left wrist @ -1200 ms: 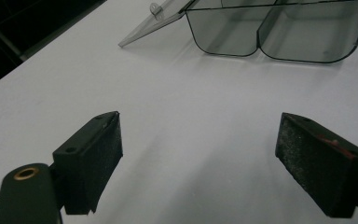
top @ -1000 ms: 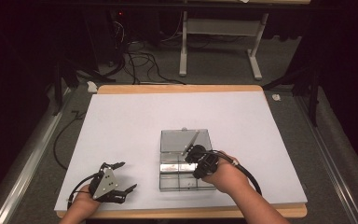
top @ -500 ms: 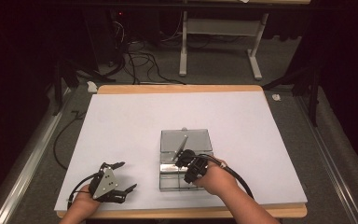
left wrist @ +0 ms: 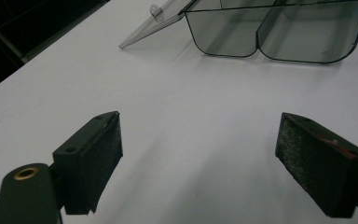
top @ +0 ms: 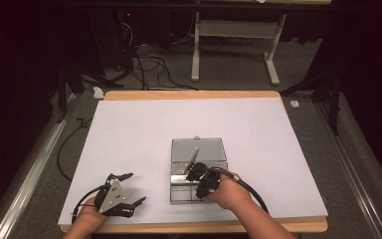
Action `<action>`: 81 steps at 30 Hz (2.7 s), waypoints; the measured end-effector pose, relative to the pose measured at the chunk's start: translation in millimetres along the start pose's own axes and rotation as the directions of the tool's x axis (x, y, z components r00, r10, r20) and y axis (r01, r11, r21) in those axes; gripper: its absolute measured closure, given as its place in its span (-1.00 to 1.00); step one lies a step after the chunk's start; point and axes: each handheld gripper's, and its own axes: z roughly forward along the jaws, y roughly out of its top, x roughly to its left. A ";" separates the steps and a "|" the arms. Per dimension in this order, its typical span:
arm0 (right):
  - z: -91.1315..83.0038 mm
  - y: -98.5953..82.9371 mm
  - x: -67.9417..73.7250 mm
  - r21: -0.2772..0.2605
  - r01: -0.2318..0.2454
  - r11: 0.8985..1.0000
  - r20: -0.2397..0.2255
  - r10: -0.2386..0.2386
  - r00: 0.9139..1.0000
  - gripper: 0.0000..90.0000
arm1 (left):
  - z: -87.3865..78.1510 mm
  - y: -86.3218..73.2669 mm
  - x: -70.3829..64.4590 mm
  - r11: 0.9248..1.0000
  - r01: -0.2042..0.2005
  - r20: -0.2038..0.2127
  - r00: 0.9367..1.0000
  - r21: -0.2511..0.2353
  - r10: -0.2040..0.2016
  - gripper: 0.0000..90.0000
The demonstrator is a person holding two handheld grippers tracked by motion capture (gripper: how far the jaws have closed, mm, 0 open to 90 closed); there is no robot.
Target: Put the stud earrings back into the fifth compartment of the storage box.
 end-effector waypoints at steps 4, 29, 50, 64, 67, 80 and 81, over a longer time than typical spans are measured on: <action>-8.3 0.1 -1.7 -0.017 -0.011 1.000 0.005 0.011 1.000 0.87 | -0.4 -0.2 -0.8 1.000 -0.007 0.000 1.000 -0.005 0.007 -0.66; -52.9 -44.4 -42.4 -0.110 -0.171 0.979 0.076 0.179 0.981 0.53 | 0.1 0.0 -1.1 1.000 -0.008 -0.005 1.000 0.001 0.008 -0.66; -60.4 -96.5 -78.8 -0.139 -0.286 0.948 0.104 0.301 0.948 0.41 | 0.0 0.0 -0.9 1.000 -0.004 -0.005 1.000 0.001 0.004 -0.66; -47.8 -131.4 -106.6 -0.170 -0.386 0.907 0.091 0.405 0.910 0.25 | 0.5 0.1 -0.9 1.000 -0.003 -0.007 1.000 0.005 0.003 -0.66; -43.7 -134.5 -107.5 -0.206 -0.385 0.900 0.072 0.407 0.911 0.17 | 0.2 0.1 -1.6 1.000 -0.012 -0.007 1.000 0.001 0.012 -0.66; -15.9 -147.8 -98.8 -0.486 -0.339 0.806 0.086 0.430 0.899 0.01 | -0.2 0.0 -1.6 1.000 -0.013 -0.008 1.000 -0.001 0.013 -0.66; -12.7 -149.6 -97.6 -0.506 -0.338 0.793 0.090 0.438 0.894 0.01 | -0.1 0.0 -1.3 1.000 -0.010 -0.008 1.000 0.000 0.010 -0.66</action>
